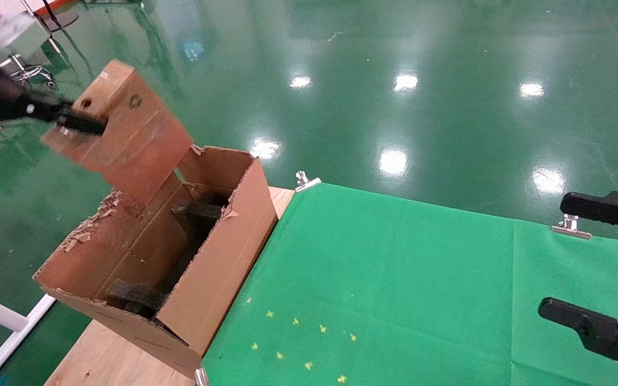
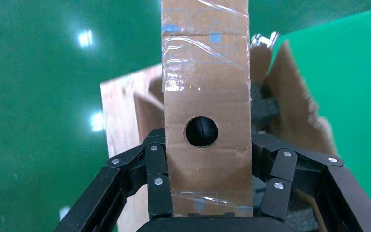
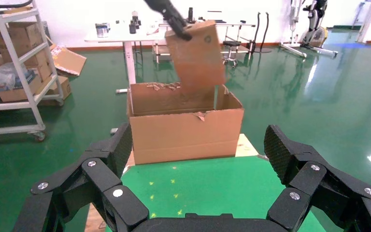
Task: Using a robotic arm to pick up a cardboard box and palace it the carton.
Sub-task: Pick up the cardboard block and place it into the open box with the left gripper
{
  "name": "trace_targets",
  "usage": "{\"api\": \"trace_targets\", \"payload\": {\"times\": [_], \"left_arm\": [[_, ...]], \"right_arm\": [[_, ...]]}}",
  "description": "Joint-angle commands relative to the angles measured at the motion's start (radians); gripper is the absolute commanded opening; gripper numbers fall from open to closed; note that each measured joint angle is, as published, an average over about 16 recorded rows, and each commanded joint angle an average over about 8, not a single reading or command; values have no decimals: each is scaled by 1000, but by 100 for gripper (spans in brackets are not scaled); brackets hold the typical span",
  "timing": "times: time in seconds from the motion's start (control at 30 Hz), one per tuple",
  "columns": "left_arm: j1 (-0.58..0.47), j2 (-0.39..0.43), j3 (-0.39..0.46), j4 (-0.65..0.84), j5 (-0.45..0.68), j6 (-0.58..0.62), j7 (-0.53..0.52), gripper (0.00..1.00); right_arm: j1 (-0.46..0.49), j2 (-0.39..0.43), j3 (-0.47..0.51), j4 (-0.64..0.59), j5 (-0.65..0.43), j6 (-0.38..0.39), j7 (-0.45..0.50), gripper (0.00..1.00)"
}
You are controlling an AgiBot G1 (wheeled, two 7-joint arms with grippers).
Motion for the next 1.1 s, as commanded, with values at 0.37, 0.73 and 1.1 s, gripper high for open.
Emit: {"api": "trace_targets", "payload": {"times": [0.37,0.73,1.1], "left_arm": [[76,-4,0,260,-6,-94,109,0],[152,28,-14,405,-34,-159,157,0],[203,55,-6,468,-23,-200,162,0]], "right_arm": [[0,0,0,0,0,0,0,100],[0,0,0,0,0,0,0,100],[0,0,0,0,0,0,0,100]]}}
